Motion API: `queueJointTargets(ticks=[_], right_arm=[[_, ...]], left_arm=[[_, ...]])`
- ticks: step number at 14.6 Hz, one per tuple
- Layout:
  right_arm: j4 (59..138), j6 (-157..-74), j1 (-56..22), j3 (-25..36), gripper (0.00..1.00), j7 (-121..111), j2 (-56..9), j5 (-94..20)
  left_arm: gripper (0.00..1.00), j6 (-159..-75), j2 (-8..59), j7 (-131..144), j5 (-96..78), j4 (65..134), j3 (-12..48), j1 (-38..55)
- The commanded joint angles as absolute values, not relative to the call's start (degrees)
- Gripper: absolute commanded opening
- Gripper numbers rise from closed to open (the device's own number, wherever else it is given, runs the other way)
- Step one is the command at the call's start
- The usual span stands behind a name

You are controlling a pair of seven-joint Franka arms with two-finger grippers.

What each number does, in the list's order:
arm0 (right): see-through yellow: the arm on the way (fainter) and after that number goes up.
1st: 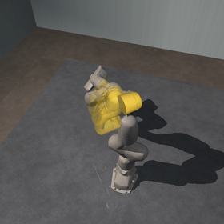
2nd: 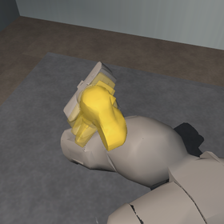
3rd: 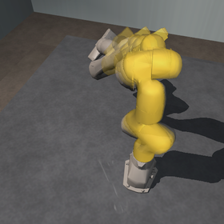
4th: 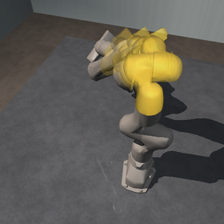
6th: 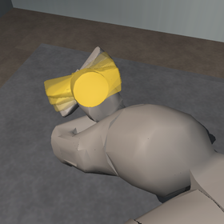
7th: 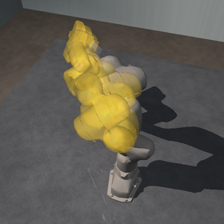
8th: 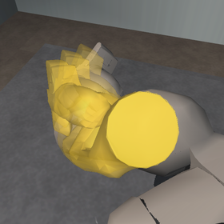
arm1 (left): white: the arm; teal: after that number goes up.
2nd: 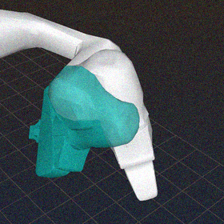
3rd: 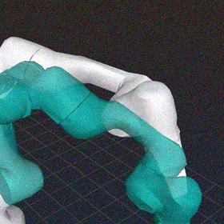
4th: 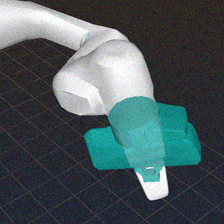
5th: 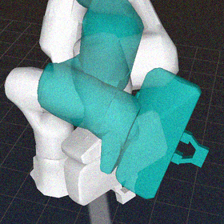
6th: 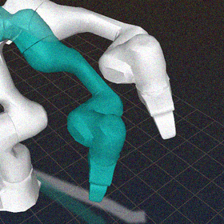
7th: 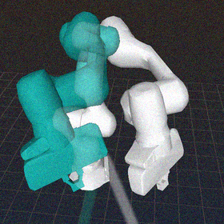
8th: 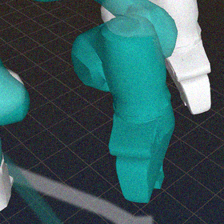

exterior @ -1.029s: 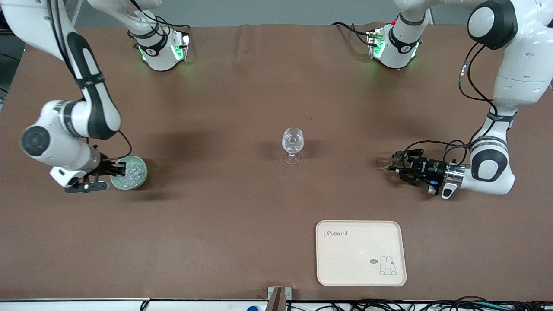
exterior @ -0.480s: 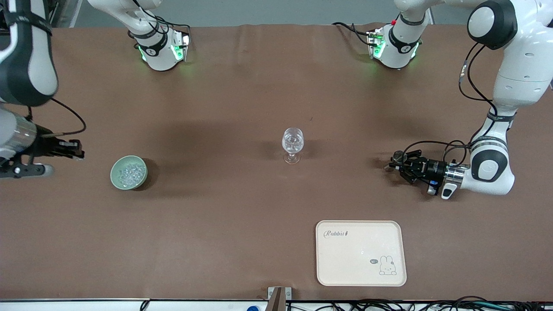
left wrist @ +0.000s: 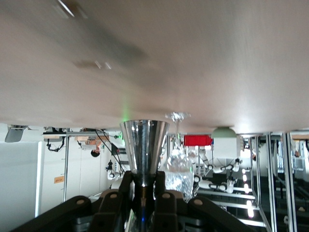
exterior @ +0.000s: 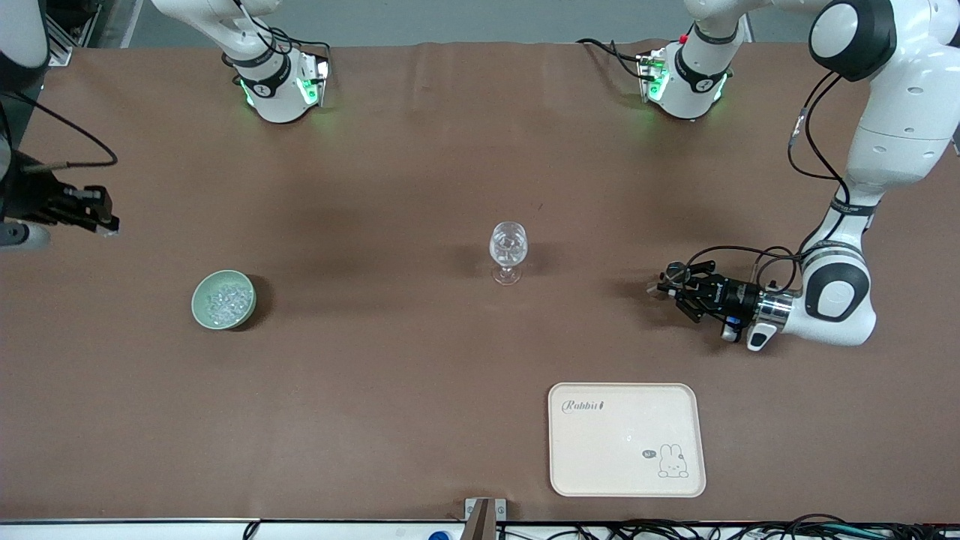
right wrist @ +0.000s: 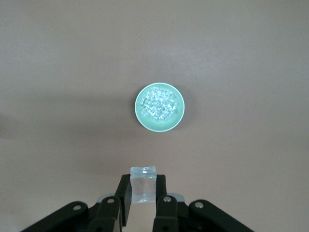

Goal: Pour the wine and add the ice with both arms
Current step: 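Lift the ice cube with the right gripper while the left gripper lifts the jigger, then carry the metal jigger over the wine glass with the left gripper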

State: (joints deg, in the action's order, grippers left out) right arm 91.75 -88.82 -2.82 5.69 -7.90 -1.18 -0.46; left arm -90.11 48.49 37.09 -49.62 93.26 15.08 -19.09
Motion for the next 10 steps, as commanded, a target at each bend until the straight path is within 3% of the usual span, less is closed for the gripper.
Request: queueJointTargets(ticks=[1, 10], right_arm=[[92.64, -87.89, -2.64, 5.62, 0.08, -7.21, 0.44, -0.97], [90.79, -86.92, -2.64, 5.71, 0.08, -7.38, 0.44, -1.05]], left_arm=[[0.01, -89.91, 44.05, 40.41, -52.29, 95.36, 17.13, -19.07], [0.01, -100.89, 34.64, 61.51, -53.53, 96.86, 27.33, -15.75]])
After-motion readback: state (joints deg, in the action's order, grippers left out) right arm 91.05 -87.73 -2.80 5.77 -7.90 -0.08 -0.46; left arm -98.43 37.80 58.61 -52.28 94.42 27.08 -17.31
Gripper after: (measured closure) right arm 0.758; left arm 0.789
